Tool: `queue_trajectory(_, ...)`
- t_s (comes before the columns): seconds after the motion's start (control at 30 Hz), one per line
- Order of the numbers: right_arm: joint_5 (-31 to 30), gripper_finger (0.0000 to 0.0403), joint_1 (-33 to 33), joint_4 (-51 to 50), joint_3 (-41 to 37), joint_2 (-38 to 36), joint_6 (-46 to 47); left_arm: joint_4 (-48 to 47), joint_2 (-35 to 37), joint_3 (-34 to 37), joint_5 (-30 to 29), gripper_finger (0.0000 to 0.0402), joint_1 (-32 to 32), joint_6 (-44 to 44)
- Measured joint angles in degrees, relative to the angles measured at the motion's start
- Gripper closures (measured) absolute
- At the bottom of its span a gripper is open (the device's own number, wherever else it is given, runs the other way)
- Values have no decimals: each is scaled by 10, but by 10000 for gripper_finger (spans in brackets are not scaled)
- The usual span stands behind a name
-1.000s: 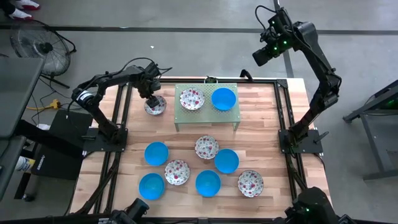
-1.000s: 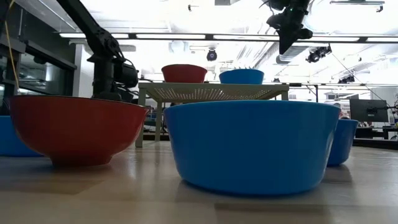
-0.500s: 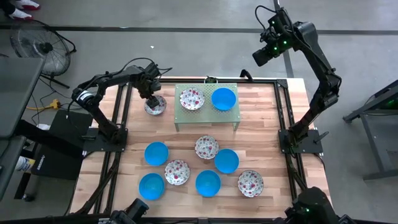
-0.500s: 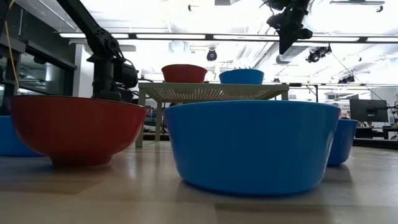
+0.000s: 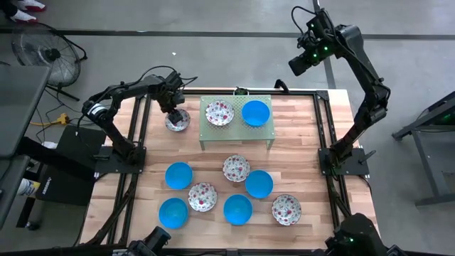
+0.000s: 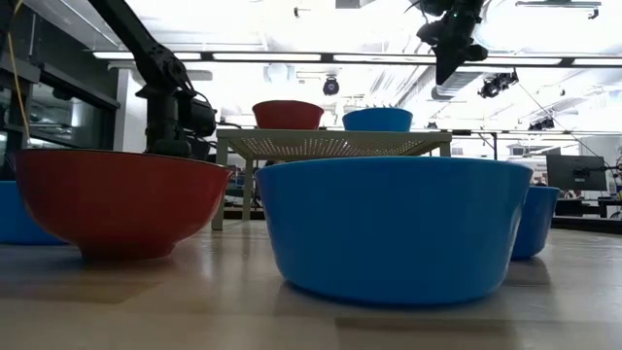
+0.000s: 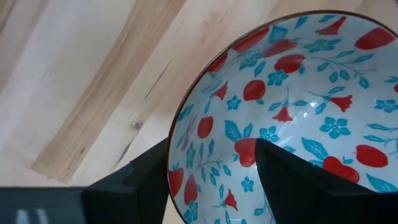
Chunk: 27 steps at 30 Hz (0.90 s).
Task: Pick & Place Mini bowls
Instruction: Stack the patterned red bowl on the patterned red bowl on the shelf
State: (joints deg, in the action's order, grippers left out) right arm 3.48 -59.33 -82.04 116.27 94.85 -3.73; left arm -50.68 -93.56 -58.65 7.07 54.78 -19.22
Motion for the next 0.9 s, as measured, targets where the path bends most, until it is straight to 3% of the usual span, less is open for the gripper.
queue_trajectory(0.27,0,402,0,0,0,0,-6,5,-19,5,0,240,0,0)
queue_trajectory(0.73,0,402,0,0,0,0,-12,-1,-29,8,1,244,0,0)
queue_trajectory(0.9,0,402,0,0,0,0,-17,-16,-30,-16,3,269,0,2)
